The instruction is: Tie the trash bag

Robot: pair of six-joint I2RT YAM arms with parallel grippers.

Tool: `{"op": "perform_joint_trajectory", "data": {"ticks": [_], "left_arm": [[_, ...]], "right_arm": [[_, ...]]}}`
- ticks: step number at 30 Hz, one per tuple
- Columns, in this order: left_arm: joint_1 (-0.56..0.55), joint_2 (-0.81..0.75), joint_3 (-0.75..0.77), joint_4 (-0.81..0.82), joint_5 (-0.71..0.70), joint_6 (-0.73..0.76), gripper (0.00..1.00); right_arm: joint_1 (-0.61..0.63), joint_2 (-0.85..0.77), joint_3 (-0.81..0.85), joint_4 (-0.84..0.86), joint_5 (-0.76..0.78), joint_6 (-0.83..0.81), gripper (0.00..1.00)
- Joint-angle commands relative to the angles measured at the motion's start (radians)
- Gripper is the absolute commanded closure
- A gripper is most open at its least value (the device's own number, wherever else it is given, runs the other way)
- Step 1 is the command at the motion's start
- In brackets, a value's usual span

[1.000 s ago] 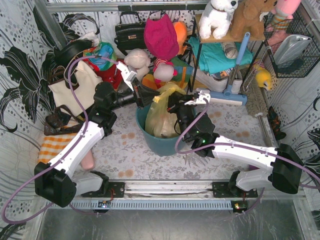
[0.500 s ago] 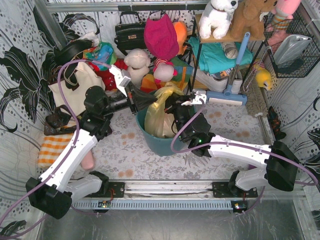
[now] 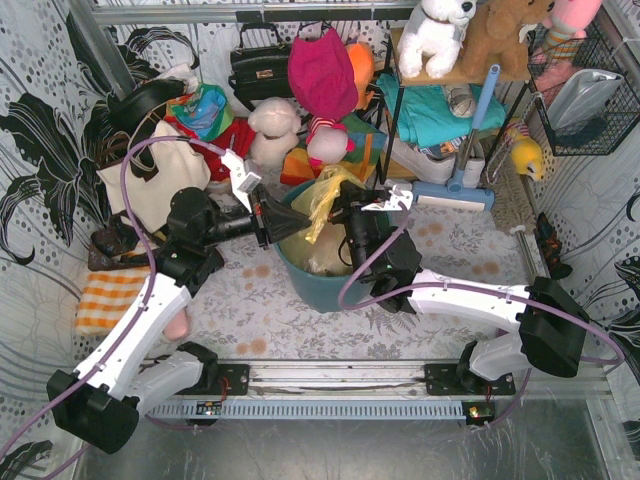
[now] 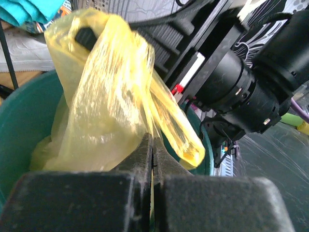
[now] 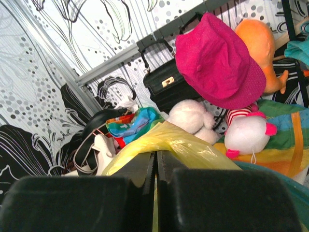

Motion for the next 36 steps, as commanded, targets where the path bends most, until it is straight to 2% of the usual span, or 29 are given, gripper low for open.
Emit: {"op": "perform_joint_trajectory", "data": {"ticks": [1,8,15,20,23,25,28,36], "left_arm": [[0.002,-0.019,-0.029,0.018,0.045,-0.022,0.98],[-0.007,-0.001,-0.039,0.017,0.062,-0.026,0.97],[-0.008,-0.057,0.083,-0.179,-0.158,0.156,0.61],[-0.007,-0.061,0.184,-0.234,-0.273,0.241,0.53],[-0.006,-0.031,0.223,-0.243,-0.3,0.28,0.45],[0.0,-0.003,0.245,-0.245,-0.292,0.301,0.37],[0.013,0.051,0.258,-0.224,-0.247,0.308,0.31],[0.021,0.184,0.291,-0.183,-0.104,0.33,0.26]], "right_arm": [[0.003,-0.006,-0.016,0.153,-0.023,-0.039,1.0],[0.003,-0.017,-0.061,0.214,-0.116,-0.034,1.0],[0.003,-0.03,-0.088,0.188,-0.145,0.004,1.0],[0.003,-0.041,-0.095,0.172,-0.145,0.011,1.0],[0.002,-0.049,-0.097,0.163,-0.145,0.014,1.0],[0.003,-0.054,-0.098,0.154,-0.145,0.019,1.0],[0.003,-0.057,-0.098,0.147,-0.148,0.023,1.0],[0.004,-0.065,-0.106,0.139,-0.151,0.033,1.0]]}}
